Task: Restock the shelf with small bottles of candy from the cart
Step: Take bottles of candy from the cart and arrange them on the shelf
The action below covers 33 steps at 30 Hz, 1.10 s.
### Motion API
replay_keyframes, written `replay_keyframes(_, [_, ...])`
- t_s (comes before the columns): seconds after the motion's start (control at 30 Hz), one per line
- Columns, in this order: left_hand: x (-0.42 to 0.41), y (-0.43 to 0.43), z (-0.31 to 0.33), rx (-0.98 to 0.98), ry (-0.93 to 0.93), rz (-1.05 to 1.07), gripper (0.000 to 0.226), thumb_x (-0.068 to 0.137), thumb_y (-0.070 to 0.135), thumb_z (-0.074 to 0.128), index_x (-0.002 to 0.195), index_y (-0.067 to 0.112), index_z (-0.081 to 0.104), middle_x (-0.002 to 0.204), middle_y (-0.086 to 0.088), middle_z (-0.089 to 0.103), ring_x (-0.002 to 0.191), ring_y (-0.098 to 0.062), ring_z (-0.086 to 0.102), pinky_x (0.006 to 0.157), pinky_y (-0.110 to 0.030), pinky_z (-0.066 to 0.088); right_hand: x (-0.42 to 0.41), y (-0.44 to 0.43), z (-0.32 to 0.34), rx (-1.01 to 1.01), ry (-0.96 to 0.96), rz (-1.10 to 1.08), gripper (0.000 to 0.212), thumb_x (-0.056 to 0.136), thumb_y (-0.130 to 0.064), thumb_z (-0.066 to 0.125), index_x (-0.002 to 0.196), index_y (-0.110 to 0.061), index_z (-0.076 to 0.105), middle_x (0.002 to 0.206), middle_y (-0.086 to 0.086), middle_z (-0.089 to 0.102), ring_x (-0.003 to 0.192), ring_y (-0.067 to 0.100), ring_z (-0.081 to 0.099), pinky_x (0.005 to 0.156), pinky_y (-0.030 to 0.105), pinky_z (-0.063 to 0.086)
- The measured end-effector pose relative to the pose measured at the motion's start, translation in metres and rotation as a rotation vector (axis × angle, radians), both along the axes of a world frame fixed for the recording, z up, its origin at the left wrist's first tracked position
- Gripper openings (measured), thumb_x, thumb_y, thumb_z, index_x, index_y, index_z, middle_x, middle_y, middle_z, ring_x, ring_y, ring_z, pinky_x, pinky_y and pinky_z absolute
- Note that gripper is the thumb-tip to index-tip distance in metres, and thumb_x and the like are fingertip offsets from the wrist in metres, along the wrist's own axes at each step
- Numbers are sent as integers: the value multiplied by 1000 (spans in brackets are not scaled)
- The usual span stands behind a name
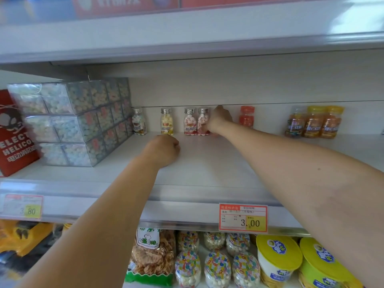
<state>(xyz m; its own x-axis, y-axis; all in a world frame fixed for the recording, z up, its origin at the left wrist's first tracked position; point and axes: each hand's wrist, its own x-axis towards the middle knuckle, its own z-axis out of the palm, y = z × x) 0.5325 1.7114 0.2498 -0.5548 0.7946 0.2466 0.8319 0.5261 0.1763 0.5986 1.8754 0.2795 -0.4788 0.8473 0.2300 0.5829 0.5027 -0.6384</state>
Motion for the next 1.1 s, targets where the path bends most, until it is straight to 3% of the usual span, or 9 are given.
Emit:
replay_keyframes(0.13, [7,-4,7,-105,36,28,37,101,18,32,125,7,59,129,-15,56,116,-31,53,97,-34,45,40,-26,22,82,-67,84,19,81,-18,72,81,-7,57,75,10,69,62,15,66,52,19,47])
replay_keyframes(0.2, [16,-7,11,-144,45,32,35,99,14,36,123,7,61,127,-14,57,115,-30,54,96,-36,45,72,-44,28,130,-93,136,29,83,-22,68,62,-11,52,53,5,63,43,12,57,48,18,46])
replay_keyframes(0.3, [51,-18,18,-58,-32,-7,30,97,21,46,114,7,66,118,-12,62,110,-30,57,91,-34,45,130,-73,29,213,-136,193,33,84,-26,63,58,-12,48,58,4,59,48,15,55,45,18,41])
replay_keyframes(0.4, [116,-46,13,356,-26,-162,30,97,24,46,89,9,71,89,-10,71,85,-27,65,76,-31,49,191,-101,22,303,-146,218,42,86,-34,64,56,-13,44,55,-1,45,53,12,45,41,14,28])
replay_keyframes(0.53, [211,-94,-25,704,-39,-374,35,95,28,45,62,16,49,52,-1,48,52,-16,43,53,-32,25,264,-125,-6,288,-137,205,37,84,-36,64,70,-2,62,64,11,49,65,22,48,50,29,27])
replay_keyframes(0.77, [302,-114,-164,102,-362,-582,26,93,36,52,69,25,51,62,6,55,61,-15,53,60,-33,44,380,-144,-111,41,-287,120,36,86,-38,64,69,-6,61,63,9,61,66,24,55,54,29,32])
replay_keyframes(0.93, [332,-105,-250,-283,-503,-562,30,95,24,53,123,15,55,126,-2,56,116,-19,53,92,-24,39,442,-136,-206,-295,-570,75,32,89,-32,62,73,-5,53,70,12,56,61,20,51,55,29,30])
replay_keyframes(1.0, [338,-100,-278,-369,-576,-499,44,94,25,55,136,15,45,141,-4,44,128,-19,44,100,-24,34,462,-135,-242,-412,-626,8,21,92,-26,59,98,-7,54,80,6,52,68,19,52,56,27,33])
replay_keyframes(1.1, [347,-95,-309,-454,-618,-414,56,93,28,57,143,16,35,148,-8,33,134,-22,37,103,-28,33,484,-135,-293,-503,-651,-43,48,93,-5,49,139,-13,38,79,1,47,59,14,44,46,23,31])
